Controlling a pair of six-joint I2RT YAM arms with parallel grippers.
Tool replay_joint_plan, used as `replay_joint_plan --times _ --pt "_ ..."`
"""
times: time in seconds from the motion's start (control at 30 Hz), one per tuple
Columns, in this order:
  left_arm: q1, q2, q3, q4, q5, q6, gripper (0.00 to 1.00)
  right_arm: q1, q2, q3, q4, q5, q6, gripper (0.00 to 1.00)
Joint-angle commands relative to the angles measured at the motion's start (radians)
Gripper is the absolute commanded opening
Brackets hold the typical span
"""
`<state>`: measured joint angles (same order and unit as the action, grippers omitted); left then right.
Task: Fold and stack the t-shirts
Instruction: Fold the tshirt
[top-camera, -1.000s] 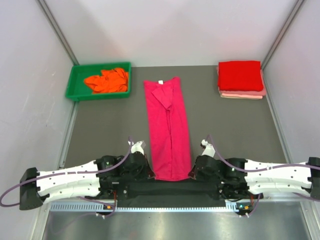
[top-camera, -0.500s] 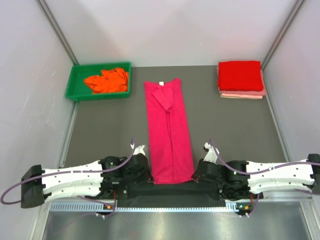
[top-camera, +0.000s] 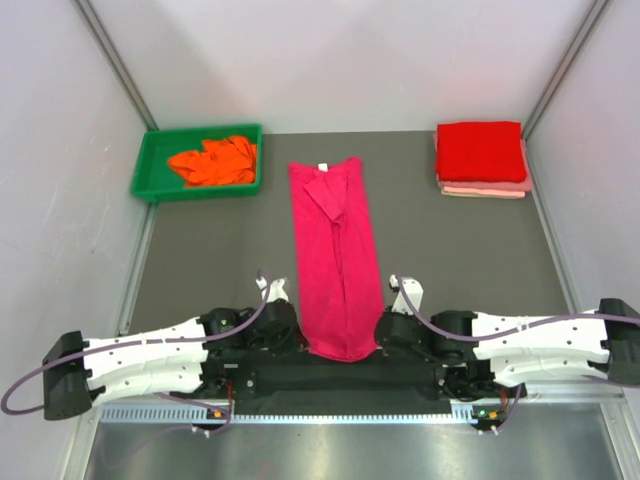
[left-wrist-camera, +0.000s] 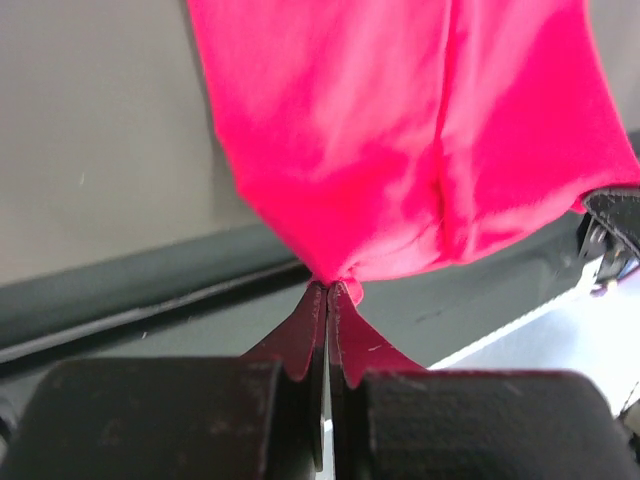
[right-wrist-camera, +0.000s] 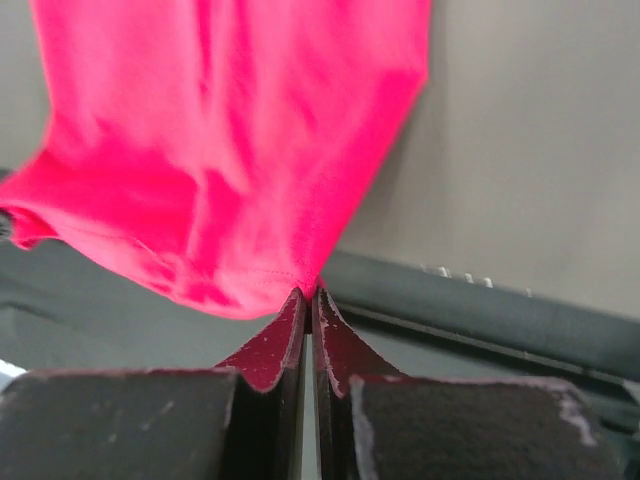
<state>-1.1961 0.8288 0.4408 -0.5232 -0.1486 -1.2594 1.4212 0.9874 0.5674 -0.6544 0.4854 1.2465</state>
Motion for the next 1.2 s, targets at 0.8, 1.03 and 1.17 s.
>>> replay_joint_plan --times 0.8,1.03,1.17 --pt "0.653 0.613 0.556 0.239 0.271 0.528 0.00 -0.584 0.483 0.498 0.276 -0.148 -0.866 0.00" --pt "0.754 0.746 0.673 0.270 0.336 0.552 0.00 -0.682 0.670 0.713 0.249 -0.215 -0.935 0.00" --pt "0.800 0.837 0.745 0.240 0.359 0.568 0.00 -0.726 0.757 0.810 0.207 -0.252 -0.960 0.00"
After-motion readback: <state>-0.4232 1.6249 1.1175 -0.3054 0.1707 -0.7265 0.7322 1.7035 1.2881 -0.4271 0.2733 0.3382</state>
